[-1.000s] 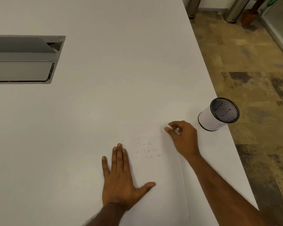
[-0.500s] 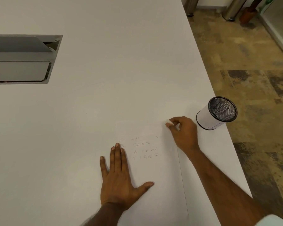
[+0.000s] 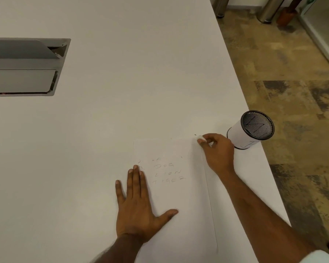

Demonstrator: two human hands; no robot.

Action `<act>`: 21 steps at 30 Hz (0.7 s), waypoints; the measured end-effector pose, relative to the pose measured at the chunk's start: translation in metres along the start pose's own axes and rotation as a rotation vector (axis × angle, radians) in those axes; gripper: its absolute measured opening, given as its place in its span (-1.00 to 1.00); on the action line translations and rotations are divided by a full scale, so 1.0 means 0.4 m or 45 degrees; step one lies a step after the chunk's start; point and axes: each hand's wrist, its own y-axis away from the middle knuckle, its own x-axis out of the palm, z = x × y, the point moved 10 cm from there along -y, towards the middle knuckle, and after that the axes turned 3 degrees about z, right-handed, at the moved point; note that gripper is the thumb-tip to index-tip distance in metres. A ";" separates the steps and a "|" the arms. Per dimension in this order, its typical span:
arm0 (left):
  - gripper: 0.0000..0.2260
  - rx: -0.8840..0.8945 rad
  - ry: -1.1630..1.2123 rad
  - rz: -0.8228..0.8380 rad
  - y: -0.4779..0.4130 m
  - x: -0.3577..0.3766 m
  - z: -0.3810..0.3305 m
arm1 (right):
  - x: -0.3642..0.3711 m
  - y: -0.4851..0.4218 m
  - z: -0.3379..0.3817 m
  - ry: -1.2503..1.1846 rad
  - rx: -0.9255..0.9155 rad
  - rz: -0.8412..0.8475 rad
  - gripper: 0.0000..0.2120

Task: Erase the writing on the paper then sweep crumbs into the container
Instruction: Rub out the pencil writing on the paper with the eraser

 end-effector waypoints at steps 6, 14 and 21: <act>0.18 -0.002 0.006 0.010 -0.002 0.001 0.001 | 0.086 0.069 0.040 0.195 -0.255 0.116 -0.91; 0.19 0.004 0.020 0.005 -0.003 0.000 0.000 | 0.049 -0.042 0.023 0.181 -0.097 -0.035 -0.90; 0.18 0.003 0.028 0.018 -0.002 0.000 0.000 | 0.119 0.122 0.073 0.235 -0.313 0.171 -0.90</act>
